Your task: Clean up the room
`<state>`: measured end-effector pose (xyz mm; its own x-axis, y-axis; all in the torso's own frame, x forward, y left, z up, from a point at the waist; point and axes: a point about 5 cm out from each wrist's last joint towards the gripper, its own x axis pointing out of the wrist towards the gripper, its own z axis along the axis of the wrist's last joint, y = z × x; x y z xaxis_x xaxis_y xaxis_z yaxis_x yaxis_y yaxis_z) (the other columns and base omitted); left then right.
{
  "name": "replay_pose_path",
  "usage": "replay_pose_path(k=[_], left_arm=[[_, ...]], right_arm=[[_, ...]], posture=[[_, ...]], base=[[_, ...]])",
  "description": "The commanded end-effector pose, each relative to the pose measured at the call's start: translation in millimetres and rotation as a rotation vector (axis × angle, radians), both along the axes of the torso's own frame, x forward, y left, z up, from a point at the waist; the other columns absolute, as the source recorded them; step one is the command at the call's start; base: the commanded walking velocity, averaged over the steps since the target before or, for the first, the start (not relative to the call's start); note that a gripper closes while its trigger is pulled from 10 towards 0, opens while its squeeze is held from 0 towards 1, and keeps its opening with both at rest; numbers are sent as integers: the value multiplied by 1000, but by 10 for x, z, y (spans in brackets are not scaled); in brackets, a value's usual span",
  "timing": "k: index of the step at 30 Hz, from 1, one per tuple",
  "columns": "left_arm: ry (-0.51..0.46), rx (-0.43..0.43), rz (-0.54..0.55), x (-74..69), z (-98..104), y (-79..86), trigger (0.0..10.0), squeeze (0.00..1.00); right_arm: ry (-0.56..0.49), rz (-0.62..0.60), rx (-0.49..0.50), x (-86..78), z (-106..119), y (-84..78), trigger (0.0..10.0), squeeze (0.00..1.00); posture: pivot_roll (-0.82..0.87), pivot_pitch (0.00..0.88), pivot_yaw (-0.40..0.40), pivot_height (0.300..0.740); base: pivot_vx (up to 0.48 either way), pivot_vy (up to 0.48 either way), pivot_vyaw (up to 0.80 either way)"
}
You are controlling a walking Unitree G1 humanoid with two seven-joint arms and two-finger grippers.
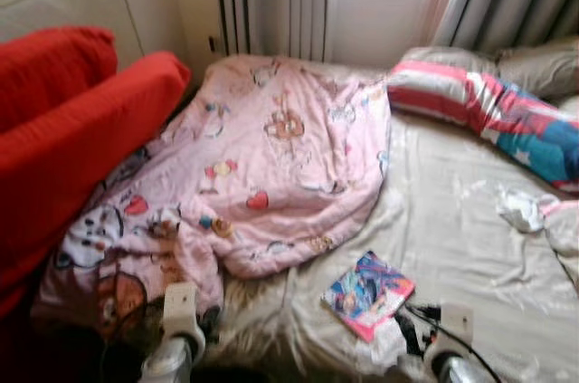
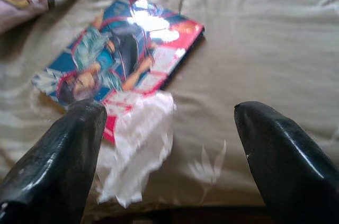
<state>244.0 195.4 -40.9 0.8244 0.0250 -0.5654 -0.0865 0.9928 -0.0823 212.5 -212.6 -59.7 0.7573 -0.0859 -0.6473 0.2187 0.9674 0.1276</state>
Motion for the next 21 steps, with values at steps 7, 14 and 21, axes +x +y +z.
replay_pose_path(k=[7, 14, 21], left_arm=[[47, 6, -16, -30, -34, 19, 10000, 0], [42, 7, -18, -24, -31, 6, 10000, 0], [48, 12, -39, -15, -26, 8, 10000, 0]], right_arm=[[42, 9, 27, -28, -35, 28, 10000, 0], [68, 24, 23, -38, -47, 21, 10000, 0], [75, 50, 10, -27, -43, 27, 10000, 0]], posture=[[11, 0, -11, 652], [14, 0, -19, 652], [10, 0, -18, 652]], base=[[0, 0, 0], [0, 0, 0], [0, 0, 0]])
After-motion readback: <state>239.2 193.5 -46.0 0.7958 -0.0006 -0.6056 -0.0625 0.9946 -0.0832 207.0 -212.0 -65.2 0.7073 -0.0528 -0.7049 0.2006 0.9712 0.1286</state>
